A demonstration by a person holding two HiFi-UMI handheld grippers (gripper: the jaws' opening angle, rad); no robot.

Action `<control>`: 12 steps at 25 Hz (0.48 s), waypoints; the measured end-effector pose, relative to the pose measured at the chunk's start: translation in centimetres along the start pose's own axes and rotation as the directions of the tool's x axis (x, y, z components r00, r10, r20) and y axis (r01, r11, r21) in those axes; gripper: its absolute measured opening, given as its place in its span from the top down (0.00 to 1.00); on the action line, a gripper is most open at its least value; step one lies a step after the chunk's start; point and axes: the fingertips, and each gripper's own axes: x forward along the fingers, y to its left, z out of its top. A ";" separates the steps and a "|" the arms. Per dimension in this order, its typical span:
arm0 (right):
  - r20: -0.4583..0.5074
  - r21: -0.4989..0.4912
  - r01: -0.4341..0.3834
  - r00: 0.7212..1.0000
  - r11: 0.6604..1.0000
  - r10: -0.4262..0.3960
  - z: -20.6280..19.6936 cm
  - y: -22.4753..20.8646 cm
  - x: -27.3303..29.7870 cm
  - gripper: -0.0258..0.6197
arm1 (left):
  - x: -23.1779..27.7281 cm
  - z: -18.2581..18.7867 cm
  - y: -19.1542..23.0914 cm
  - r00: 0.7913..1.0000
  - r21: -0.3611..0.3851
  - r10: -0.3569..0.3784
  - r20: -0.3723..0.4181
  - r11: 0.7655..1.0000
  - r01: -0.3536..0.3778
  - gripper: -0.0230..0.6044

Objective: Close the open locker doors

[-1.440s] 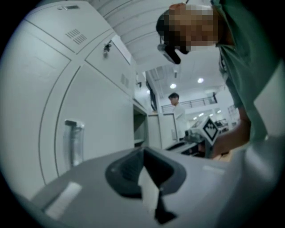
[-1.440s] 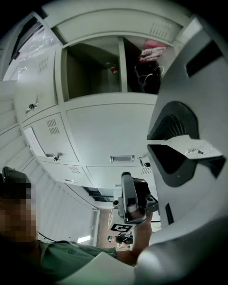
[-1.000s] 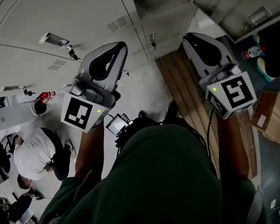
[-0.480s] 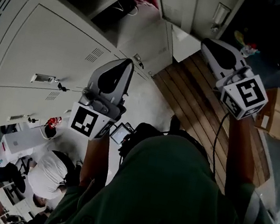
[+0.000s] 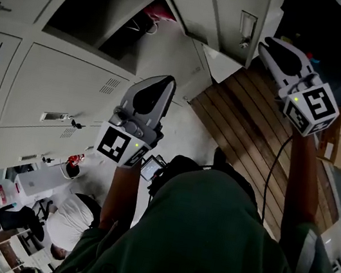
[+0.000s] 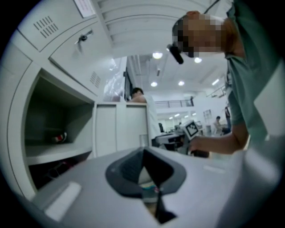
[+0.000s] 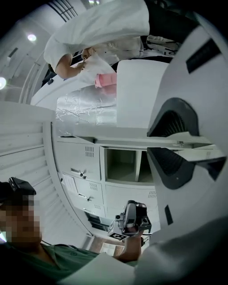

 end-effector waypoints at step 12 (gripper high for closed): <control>-0.011 0.006 -0.183 0.983 0.983 0.183 -1.2 -1.3 2.3 0.80 | 2.7 -2.3 -0.5 0.997 -0.038 -0.035 -0.070 0.999 0.032 0.96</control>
